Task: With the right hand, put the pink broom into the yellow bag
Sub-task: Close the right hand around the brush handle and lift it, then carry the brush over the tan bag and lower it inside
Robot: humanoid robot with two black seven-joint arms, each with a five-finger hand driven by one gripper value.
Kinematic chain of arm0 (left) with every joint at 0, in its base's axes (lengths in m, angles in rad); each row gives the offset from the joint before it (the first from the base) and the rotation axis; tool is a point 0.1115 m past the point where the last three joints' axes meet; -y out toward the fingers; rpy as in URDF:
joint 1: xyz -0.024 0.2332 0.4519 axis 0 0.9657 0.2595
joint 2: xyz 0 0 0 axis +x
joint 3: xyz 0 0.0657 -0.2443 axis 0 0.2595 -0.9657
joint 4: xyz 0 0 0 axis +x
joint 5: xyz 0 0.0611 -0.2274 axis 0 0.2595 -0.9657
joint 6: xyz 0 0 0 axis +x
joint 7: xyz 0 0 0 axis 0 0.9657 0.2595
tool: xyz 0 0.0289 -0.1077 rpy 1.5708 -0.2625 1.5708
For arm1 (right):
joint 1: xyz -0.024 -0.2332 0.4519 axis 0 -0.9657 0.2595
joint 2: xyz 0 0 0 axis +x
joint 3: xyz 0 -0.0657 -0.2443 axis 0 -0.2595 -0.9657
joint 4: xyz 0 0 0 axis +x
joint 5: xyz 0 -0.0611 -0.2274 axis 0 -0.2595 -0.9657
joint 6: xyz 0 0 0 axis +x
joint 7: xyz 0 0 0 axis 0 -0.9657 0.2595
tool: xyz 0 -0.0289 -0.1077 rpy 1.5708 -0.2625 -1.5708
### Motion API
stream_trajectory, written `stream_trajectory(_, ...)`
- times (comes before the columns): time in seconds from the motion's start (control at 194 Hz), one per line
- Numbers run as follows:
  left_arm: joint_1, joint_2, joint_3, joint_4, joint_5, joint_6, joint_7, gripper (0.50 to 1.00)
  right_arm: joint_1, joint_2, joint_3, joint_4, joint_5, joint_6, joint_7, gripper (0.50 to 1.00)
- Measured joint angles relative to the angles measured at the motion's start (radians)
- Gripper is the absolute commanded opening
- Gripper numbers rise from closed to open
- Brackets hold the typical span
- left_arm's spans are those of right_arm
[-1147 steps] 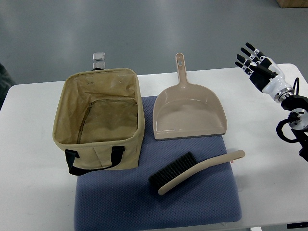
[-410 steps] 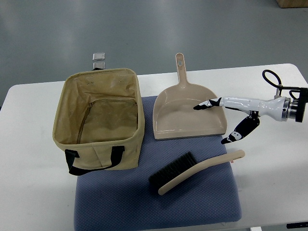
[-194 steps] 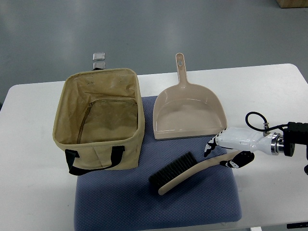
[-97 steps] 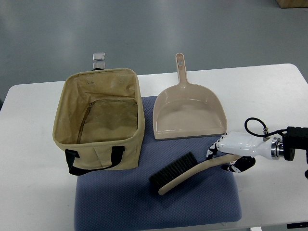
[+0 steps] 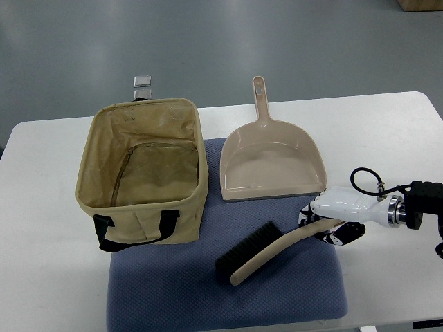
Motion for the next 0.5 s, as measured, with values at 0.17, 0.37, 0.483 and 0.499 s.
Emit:
stream_trajectory(0.17,0.0,0.0,0.0,0.0,0.0,0.0,0.0,1.0,0.015,-0.015,0.012,-0.01,0.007,-0.037,0.003,0.5)
stream_trajectory(0.37,0.0,0.0,0.0,0.0,0.0,0.0,0.0,1.0,0.097,-0.069,0.019,-0.014,0.03,-0.062,0.024,0.5)
stream_trajectory(0.483,0.0,0.0,0.0,0.0,0.0,0.0,0.0,1.0,0.159,-0.105,0.024,-0.014,0.061,-0.064,0.038,0.5)
stream_trajectory(0.499,0.0,0.0,0.0,0.0,0.0,0.0,0.0,1.0,0.167,-0.109,0.024,-0.014,0.067,-0.064,0.04,0.5)
